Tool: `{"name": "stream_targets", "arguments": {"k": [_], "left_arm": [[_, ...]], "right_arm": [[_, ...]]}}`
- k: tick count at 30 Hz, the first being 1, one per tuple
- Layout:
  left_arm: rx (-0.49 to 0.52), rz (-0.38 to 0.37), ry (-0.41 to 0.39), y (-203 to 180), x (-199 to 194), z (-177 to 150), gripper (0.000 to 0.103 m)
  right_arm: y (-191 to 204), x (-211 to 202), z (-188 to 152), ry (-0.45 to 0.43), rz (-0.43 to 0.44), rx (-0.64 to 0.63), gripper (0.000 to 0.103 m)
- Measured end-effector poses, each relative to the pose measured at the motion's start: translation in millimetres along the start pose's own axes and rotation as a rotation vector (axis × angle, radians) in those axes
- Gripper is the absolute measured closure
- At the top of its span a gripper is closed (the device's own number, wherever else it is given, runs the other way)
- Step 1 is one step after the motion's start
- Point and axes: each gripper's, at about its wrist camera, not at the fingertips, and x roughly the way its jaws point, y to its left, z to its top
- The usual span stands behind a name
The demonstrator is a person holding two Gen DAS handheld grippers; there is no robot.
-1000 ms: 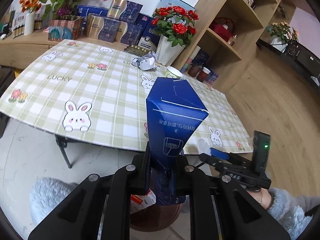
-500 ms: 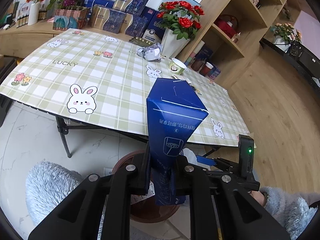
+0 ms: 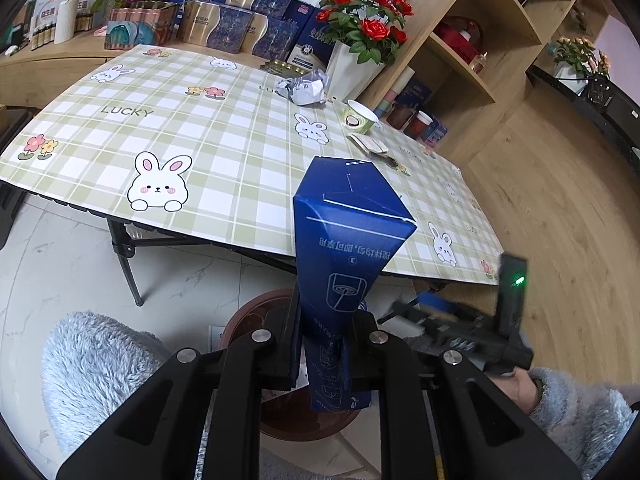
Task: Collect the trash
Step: 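Lower the clear lid into the bin and open the right gripper while the left gripper holds the bag, then lower the blue coffee bag into the bin and open the left gripper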
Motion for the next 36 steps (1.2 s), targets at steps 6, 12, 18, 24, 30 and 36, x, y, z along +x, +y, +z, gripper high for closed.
{"name": "stream_targets", "arguments": {"k": [6, 12, 18, 24, 30, 36], "left_arm": [[0.007, -0.005, 0.031, -4, 10, -8, 0.088], [0.011, 0.004, 0.063, -6, 20, -14, 0.088], [0.015, 0.011, 0.111, -8, 37, -22, 0.088], [-0.003, 0.018, 0.186, -4, 56, -28, 0.088], [-0.074, 0.026, 0.266, 12, 76, -35, 0.088], [-0.042, 0.063, 0.340, 12, 98, -34, 0.088]], "right_arm": [[-10, -29, 13, -0.158, -0.067, 0.025, 0.006], [-14, -44, 16, -0.264, -0.134, 0.019, 0.006], [-22, -48, 10, -0.289, -0.166, 0.014, 0.006], [-27, -45, 9, -0.285, -0.169, 0.031, 0.006], [-29, -41, 6, -0.272, -0.166, 0.036, 0.006], [-30, -39, 5, -0.269, -0.172, 0.044, 0.006]]}}
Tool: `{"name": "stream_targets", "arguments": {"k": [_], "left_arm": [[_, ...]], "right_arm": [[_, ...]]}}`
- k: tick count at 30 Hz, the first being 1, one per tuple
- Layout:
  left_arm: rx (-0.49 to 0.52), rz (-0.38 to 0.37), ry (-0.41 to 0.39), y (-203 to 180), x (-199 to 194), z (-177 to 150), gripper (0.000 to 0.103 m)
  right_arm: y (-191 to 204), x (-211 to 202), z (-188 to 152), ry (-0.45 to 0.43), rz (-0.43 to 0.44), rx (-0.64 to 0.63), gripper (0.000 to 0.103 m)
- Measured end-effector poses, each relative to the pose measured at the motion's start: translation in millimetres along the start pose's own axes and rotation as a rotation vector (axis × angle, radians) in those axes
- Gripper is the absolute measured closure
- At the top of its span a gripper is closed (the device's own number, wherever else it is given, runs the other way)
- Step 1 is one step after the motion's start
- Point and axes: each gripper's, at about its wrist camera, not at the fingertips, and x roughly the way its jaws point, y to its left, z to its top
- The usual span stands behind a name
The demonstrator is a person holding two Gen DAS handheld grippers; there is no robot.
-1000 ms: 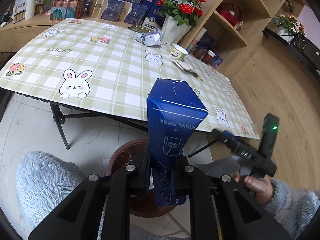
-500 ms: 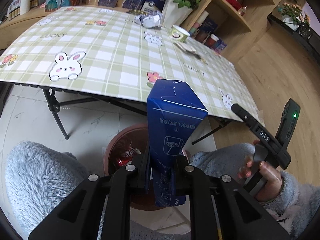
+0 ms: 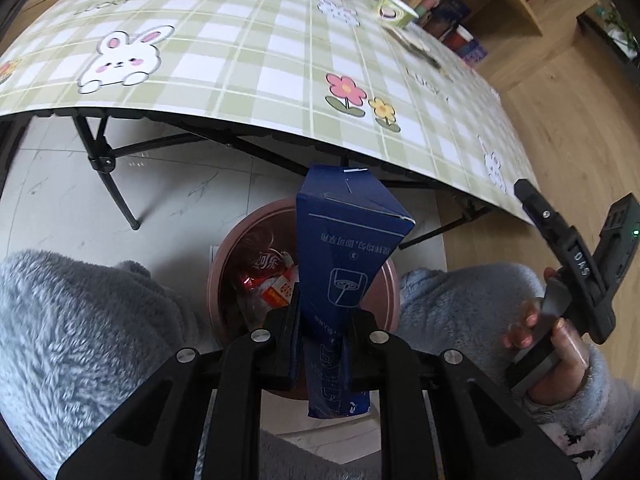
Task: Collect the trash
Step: 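Lower the blue coffee bag into the bin and open the left gripper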
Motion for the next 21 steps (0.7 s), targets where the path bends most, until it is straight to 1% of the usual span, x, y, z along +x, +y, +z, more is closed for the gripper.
{"name": "stream_targets", "arguments": {"k": [4, 6, 7, 10, 12, 14, 15, 17, 18, 20, 21], "left_arm": [[0.033, 0.019, 0.037, -4, 14, 4, 0.088], [0.046, 0.014, 0.055, -5, 21, 4, 0.087], [0.053, 0.015, 0.058, -6, 23, 5, 0.087], [0.066, 0.021, 0.054, -8, 28, 6, 0.082], [0.057, -0.007, 0.053, -6, 29, 5, 0.073], [0.048, -0.036, 0.034, -4, 26, 3, 0.056], [0.047, -0.035, 0.021, -2, 24, 2, 0.053], [0.035, -0.029, -0.005, -2, 20, 0, 0.044], [0.022, -0.026, -0.029, 1, 16, -1, 0.041], [0.007, -0.029, -0.066, 3, 11, 0, 0.030], [-0.003, -0.029, -0.091, 4, 6, 0, 0.027]], "right_arm": [[-3, 1, 1, 0.000, -0.002, 0.014, 0.006], [-4, 1, 0, 0.004, -0.002, 0.017, 0.006], [-4, 2, -1, 0.008, -0.005, 0.017, 0.006], [-5, 2, -1, 0.012, -0.006, 0.019, 0.006], [-5, 3, -1, 0.015, -0.007, 0.022, 0.006], [-6, 4, -2, 0.022, -0.008, 0.025, 0.006], [-6, 5, -2, 0.024, -0.008, 0.026, 0.006], [-6, 6, -3, 0.031, -0.009, 0.028, 0.006], [-5, 7, -4, 0.033, -0.010, 0.029, 0.006], [-4, 9, -4, 0.039, -0.010, 0.028, 0.006], [-3, 9, -5, 0.041, -0.010, 0.025, 0.006]]}}
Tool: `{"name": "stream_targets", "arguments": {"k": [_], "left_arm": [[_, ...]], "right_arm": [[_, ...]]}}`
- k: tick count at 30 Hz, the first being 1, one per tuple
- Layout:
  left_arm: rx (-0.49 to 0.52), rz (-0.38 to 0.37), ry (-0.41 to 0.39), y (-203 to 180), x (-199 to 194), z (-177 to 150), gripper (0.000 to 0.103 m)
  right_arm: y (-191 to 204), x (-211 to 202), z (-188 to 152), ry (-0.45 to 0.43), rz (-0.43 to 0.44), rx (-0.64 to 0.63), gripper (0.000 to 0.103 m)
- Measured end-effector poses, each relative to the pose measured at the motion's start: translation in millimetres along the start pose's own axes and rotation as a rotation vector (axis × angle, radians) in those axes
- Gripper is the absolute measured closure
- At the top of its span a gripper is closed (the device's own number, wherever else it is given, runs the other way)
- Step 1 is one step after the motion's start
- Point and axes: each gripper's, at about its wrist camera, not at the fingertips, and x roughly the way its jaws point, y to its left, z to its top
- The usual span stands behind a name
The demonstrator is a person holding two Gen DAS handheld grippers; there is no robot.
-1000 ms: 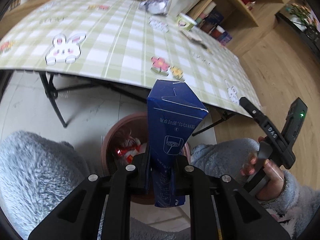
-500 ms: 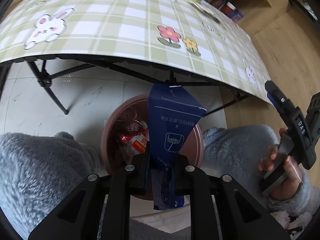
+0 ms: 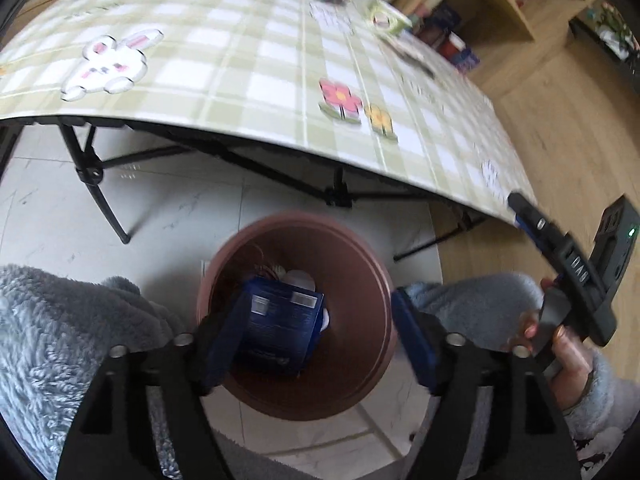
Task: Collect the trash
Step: 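Lower the blue coffee bag into the bin and open the left gripper, then move the left gripper to the crumpled paper bag and grasp it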
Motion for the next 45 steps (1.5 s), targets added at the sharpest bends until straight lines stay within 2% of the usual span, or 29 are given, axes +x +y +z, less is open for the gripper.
{"name": "stream_targets", "arguments": {"k": [2, 7, 23, 30, 32, 36, 40, 45], "left_arm": [[-0.022, 0.010, -0.031, 3, -6, 1, 0.015], [-0.052, 0.034, -0.074, 4, -13, 2, 0.011], [-0.122, 0.039, -0.109, 17, -21, 4, 0.009], [-0.149, 0.020, -0.157, 22, -34, 16, 0.009], [-0.163, -0.024, -0.170, 24, -40, 24, 0.009], [-0.160, -0.048, -0.206, 22, -50, 44, 0.009], [-0.094, -0.022, -0.235, 16, -54, 78, 0.009], [0.034, 0.027, -0.281, 4, -47, 143, 0.009]], "right_arm": [[1, 1, 0, 0.003, -0.001, -0.004, 0.006], [1, 3, 0, 0.011, -0.006, -0.009, 0.006], [1, 11, -4, 0.041, -0.015, -0.010, 0.006], [2, 17, -2, 0.050, -0.026, -0.028, 0.006], [4, 17, 5, 0.038, -0.030, -0.054, 0.006], [4, 17, 24, 0.013, -0.020, -0.095, 0.006], [0, 25, 51, 0.002, -0.051, -0.141, 0.006], [-18, 47, 97, -0.024, -0.049, -0.105, 0.006]]}}
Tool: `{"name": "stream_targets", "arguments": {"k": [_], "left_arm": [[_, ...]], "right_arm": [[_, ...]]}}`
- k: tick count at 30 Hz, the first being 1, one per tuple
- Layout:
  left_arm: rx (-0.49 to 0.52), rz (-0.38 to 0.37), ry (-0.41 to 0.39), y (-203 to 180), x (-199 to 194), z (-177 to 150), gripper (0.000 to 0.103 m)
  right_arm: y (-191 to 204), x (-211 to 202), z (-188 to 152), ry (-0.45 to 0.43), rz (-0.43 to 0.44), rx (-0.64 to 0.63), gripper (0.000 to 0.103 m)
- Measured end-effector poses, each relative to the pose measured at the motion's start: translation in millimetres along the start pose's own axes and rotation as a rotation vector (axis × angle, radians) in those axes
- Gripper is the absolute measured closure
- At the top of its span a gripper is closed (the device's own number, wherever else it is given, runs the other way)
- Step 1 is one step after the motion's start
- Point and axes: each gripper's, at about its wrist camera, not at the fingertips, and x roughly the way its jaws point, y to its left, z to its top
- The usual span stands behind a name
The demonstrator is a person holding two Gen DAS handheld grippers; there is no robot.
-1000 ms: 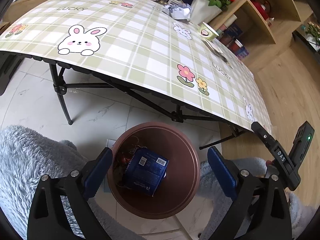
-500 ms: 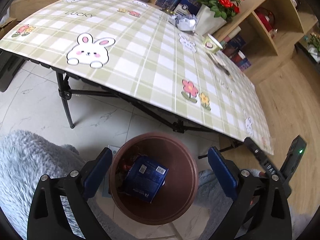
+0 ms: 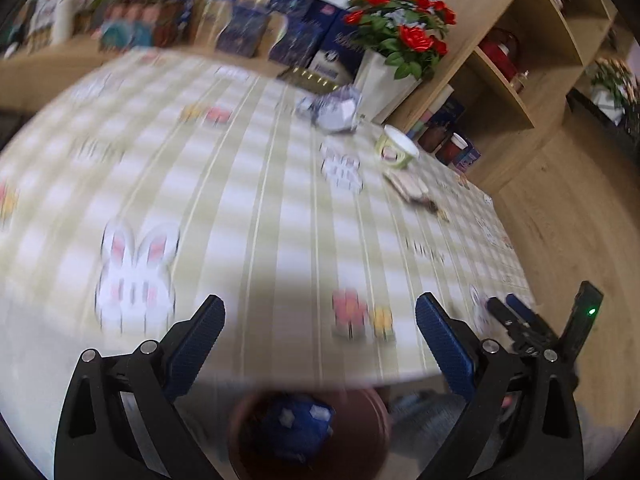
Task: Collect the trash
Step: 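Move the left gripper to the crumpled paper bag and grasp it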
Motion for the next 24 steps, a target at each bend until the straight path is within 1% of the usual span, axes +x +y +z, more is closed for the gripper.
{"name": "stream_targets", "arguments": {"k": [2, 3, 5, 6, 7, 8, 9, 10, 12, 14, 16, 17, 19, 20, 24], "left_arm": [[0.102, 0.032, -0.052, -8, 10, 27, 0.009], [0.185, 0.059, -0.095, -14, 20, 48, 0.009], [0.246, 0.083, -0.127, -15, 36, 76, 0.009], [0.268, 0.083, -0.138, -15, 51, 99, 0.009], [0.280, 0.079, -0.140, -13, 63, 113, 0.009], [0.293, 0.074, -0.145, -11, 73, 126, 0.009], [0.337, 0.070, -0.160, -12, 88, 141, 0.009], [0.396, 0.093, -0.174, -15, 103, 152, 0.009], [0.460, 0.150, -0.184, -16, 132, 166, 0.009], [0.464, 0.155, -0.160, -14, 161, 180, 0.009], [0.451, 0.177, -0.170, -10, 184, 190, 0.009], [0.444, 0.177, -0.176, -10, 193, 194, 0.009], [0.428, 0.158, -0.157, -9, 215, 204, 0.009], [0.429, 0.154, -0.155, -11, 220, 205, 0.009], [0.477, 0.154, -0.160, -21, 246, 209, 0.009]], "right_arm": [[-7, 10, 16, -0.009, -0.006, 0.008, 0.006], [-13, 17, 27, -0.017, -0.011, 0.014, 0.006], [-19, 25, 42, -0.032, -0.002, 0.026, 0.006], [-24, 32, 52, -0.039, 0.009, 0.032, 0.006], [-28, 38, 58, -0.038, 0.014, 0.035, 0.006], [-31, 44, 63, -0.032, 0.019, 0.039, 0.006], [-36, 56, 70, -0.011, 0.028, 0.046, 0.006], [-39, 64, 74, 0.008, 0.037, 0.055, 0.006], [-48, 79, 81, 0.041, 0.060, 0.088, 0.006], [-56, 96, 85, 0.084, 0.089, 0.126, 0.006], [-60, 108, 89, 0.101, 0.051, 0.133, 0.006], [-60, 110, 90, 0.096, 0.032, 0.129, 0.006], [-62, 118, 96, 0.077, -0.001, 0.116, 0.006], [-62, 121, 100, 0.072, -0.009, 0.116, 0.006], [-59, 137, 113, 0.052, -0.008, 0.149, 0.006]]}}
